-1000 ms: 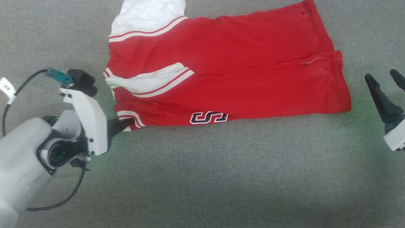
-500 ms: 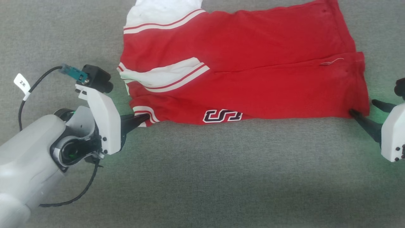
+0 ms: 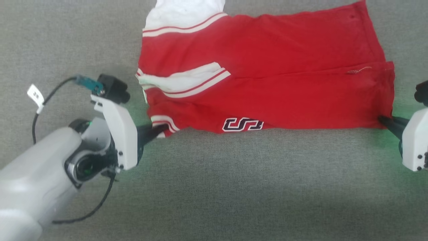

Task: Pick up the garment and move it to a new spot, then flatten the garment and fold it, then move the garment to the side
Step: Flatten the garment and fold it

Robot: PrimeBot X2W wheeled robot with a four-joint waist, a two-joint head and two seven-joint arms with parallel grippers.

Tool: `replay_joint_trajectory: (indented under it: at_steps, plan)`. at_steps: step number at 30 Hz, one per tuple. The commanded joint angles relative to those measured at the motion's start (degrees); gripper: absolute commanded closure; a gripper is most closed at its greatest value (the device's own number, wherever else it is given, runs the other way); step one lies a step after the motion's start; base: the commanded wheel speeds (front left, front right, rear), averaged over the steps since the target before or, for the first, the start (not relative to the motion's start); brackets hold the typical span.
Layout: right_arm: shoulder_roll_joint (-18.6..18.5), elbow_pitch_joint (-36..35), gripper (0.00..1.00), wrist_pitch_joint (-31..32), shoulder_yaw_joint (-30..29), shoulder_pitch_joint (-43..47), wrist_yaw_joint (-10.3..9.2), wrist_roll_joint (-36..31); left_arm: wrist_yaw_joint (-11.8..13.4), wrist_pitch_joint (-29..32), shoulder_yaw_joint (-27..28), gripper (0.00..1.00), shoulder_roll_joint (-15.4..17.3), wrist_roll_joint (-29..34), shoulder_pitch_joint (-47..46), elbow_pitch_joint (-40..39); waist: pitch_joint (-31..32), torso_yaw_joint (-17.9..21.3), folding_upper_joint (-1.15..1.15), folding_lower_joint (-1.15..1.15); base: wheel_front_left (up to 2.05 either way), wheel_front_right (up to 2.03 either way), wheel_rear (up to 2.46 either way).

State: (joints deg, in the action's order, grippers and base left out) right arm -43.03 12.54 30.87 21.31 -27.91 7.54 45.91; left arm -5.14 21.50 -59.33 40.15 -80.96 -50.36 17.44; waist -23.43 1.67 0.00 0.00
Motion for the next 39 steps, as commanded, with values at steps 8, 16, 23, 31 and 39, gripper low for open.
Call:
replay_joint_trajectory:
  at_steps: [8, 16, 23, 31, 39]
  plan:
    - [-1.23, -2.46, 1.00, 1.44, -2.25, 6.22, -0.12, 1.78, -1.13, -2.66, 1.02, 1.00, 4.66, -2.68, 6.05, -5.38, 3.60, -0.05, 0.00, 0.00, 0.00, 0.00, 0.00]
    - [-1.25, -7.73, 1.00, 3.13, -6.34, 14.34, -0.12, 1.45, 0.85, -5.47, 1.37, 1.00, 10.55, -4.32, 12.62, -13.83, 4.81, 0.24, 0.00, 0.00, 0.00, 0.00, 0.00]
    - [0.24, -12.58, 0.67, 2.38, -10.48, 19.50, -0.11, -0.74, 2.91, -8.59, 1.94, 0.88, 13.60, -5.12, 16.63, -19.19, 5.01, 0.75, 0.00, 0.00, 0.00, 0.00, 0.00]
    - [3.59, -14.30, 0.00, -4.06, -15.41, 18.43, -0.11, -5.47, 4.00, -15.43, 4.94, 0.00, 16.95, -4.33, 18.85, -20.59, 5.82, 1.73, 0.00, 0.00, 0.00, 0.00, 0.00]
    - [9.50, -16.42, 0.00, -21.01, -15.48, 12.73, -0.11, -12.17, 6.37, -26.66, 10.34, 0.00, 15.23, -1.41, 16.05, -14.62, 6.02, 4.13, 0.00, 0.00, 0.00, 0.00, 0.00]
